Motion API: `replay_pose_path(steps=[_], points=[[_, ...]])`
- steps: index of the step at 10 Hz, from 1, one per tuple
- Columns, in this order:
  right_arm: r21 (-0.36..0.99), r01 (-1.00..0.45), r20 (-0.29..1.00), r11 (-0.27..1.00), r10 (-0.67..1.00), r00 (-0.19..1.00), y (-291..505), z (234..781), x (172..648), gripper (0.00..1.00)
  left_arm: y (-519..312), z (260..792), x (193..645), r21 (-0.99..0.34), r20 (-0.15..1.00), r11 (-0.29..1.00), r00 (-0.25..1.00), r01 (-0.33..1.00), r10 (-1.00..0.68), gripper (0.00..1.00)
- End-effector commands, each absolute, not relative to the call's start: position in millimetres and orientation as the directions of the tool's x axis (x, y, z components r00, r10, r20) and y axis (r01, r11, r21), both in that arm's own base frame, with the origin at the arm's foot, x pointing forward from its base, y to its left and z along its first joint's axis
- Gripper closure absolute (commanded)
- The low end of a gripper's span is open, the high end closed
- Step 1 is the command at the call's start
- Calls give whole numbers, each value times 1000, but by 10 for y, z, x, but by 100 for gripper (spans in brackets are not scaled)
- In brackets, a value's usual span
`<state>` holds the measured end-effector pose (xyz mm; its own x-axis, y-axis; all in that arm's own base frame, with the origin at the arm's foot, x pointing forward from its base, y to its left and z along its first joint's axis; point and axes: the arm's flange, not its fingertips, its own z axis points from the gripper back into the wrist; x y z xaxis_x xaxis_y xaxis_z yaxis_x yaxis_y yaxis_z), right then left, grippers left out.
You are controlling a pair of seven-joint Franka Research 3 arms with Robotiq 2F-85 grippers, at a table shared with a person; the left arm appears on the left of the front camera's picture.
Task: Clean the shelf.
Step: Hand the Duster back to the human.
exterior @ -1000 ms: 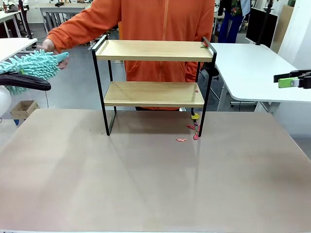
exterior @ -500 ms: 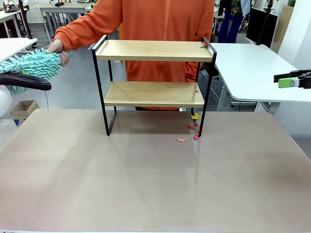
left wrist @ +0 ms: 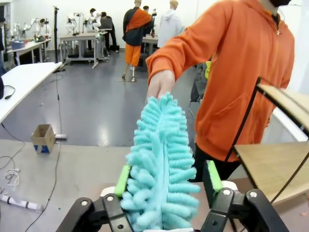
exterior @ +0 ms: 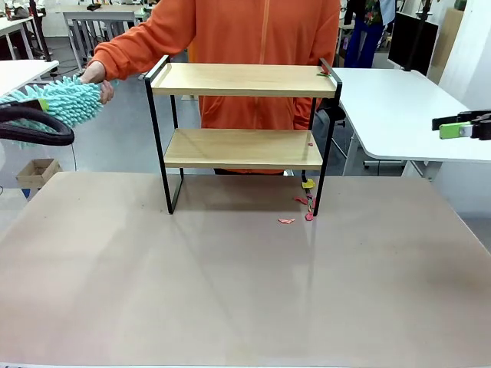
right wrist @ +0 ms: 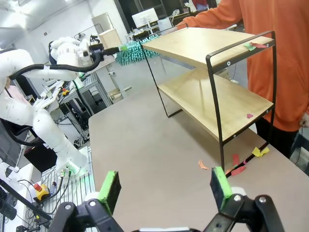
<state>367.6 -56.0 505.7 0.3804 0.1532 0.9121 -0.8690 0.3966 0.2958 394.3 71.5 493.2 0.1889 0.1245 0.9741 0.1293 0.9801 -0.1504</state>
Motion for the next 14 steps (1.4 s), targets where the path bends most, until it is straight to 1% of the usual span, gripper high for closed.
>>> replay_pose_path(steps=[1, 2, 3, 5, 6, 7, 9, 10, 11, 14], points=[[294, -873, 913, 390, 157, 378, -581, 5088, 3689, 0, 926, 5558, 3752, -236, 960, 958, 191, 166, 203, 0], [294, -873, 913, 390, 157, 378, -581, 5088, 3689, 0, 1121, 5895, 3671, -299, 949, 937, 164, 182, 271, 0], [294, -873, 913, 390, 157, 378, -581, 5088, 3689, 0, 1376, 6225, 3570, -317, 948, 935, 88, 161, 306, 0], [294, -873, 913, 390, 157, 378, -581, 5088, 3689, 0, 1883, 6611, 3425, -421, 907, 901, 18, 103, 421, 0], [294, -873, 913, 390, 157, 378, -581, 5088, 3689, 0, 2152, 6704, 3361, -481, 876, 873, -4, 83, 483, 0], [294, -873, 913, 390, 157, 378, -581, 5088, 3689, 0, 2385, 6739, 3290, -529, 847, 846, -25, 73, 532, 0], [294, -873, 913, 390, 157, 378, -581, 5088, 3689, 0, 2584, 6712, 3204, -552, 830, 830, -44, 76, 556, 0], [294, -873, 913, 390, 157, 378, -581, 5088, 3689, 0, 2672, 6628, 3247, -565, 822, 823, -43, 62, 568, 0], [294, -873, 913, 390, 157, 378, -581, 5088, 3689, 0, 2607, 6708, 3156, -539, 839, 841, -54, 48, 541, 0], [294, -873, 913, 390, 157, 378, -581, 5088, 3689, 0, 2607, 6708, 3156, -539, 839, 841, -54, 48, 541, 0]])
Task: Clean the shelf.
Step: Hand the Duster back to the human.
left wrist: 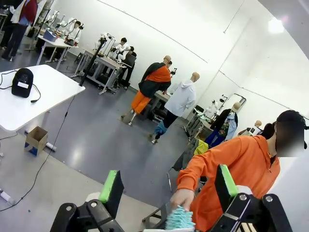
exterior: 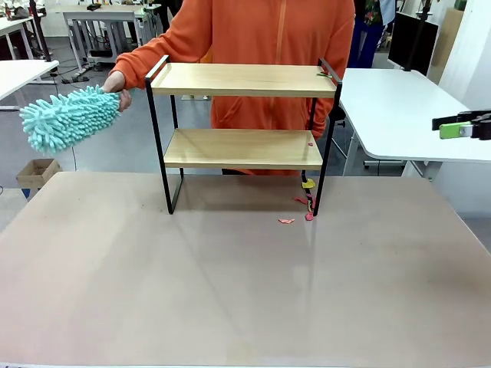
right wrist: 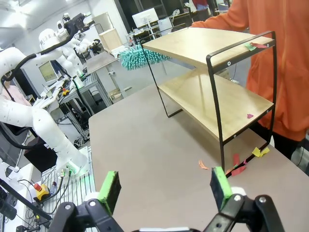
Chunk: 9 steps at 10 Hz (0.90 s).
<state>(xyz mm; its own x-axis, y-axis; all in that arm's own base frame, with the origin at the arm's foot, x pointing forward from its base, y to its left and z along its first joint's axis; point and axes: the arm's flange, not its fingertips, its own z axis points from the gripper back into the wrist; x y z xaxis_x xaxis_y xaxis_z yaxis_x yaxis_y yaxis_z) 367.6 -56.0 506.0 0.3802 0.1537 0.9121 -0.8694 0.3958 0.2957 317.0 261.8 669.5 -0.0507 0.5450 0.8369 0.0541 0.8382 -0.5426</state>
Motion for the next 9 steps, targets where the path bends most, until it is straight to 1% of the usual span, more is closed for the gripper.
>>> replay_pose_path(steps=[1, 9], points=[[294, -873, 913, 390, 157, 378, -581, 5088, 3689, 0, 2607, 6708, 3156, -539, 839, 841, -54, 48, 541, 0], [294, -873, 913, 390, 157, 378, -581, 5088, 3689, 0, 2607, 6708, 3156, -539, 839, 841, -54, 48, 541, 0]])
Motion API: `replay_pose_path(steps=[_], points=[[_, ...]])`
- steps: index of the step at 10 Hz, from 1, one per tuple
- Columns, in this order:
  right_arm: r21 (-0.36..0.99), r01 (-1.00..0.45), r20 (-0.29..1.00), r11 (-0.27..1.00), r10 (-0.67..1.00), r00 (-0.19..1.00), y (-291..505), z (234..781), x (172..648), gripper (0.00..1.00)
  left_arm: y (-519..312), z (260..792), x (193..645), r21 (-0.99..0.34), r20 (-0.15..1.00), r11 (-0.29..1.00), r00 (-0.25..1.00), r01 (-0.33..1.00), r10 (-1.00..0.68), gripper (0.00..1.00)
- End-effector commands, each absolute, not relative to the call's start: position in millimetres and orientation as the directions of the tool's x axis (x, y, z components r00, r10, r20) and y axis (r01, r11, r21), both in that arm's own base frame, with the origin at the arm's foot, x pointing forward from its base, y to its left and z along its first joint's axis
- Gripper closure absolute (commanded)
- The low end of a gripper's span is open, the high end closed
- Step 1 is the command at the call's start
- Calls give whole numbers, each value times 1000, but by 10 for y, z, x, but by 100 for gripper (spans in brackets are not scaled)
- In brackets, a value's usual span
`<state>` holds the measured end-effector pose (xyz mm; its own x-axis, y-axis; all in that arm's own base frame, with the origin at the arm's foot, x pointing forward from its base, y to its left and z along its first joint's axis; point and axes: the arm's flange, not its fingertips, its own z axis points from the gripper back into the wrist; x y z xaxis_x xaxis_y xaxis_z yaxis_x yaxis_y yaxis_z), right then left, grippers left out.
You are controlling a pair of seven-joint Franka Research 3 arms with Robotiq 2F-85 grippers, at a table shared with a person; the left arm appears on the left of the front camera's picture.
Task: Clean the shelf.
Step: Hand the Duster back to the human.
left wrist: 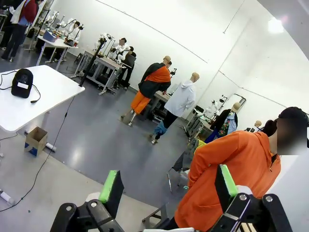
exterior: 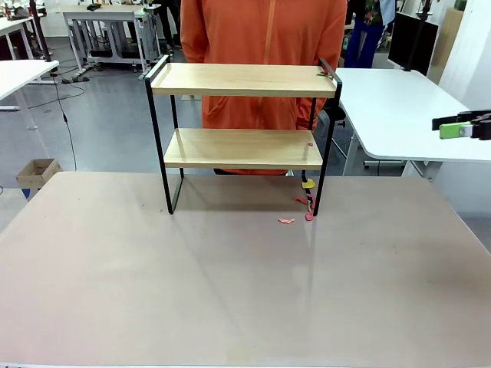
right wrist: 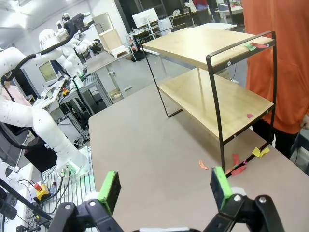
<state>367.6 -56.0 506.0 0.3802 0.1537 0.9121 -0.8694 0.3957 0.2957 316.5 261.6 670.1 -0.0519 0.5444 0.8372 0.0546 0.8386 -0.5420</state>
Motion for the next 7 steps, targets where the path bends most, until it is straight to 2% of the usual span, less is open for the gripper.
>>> replay_pose_path(steps=[1, 7], points=[[294, -873, 913, 390, 157, 378, -581, 5088, 3689, 0, 2607, 6708, 3156, -539, 839, 841, -54, 48, 541, 0], [294, -873, 913, 390, 157, 378, -581, 5088, 3689, 0, 2607, 6708, 3156, -539, 839, 841, -54, 48, 541, 0]])
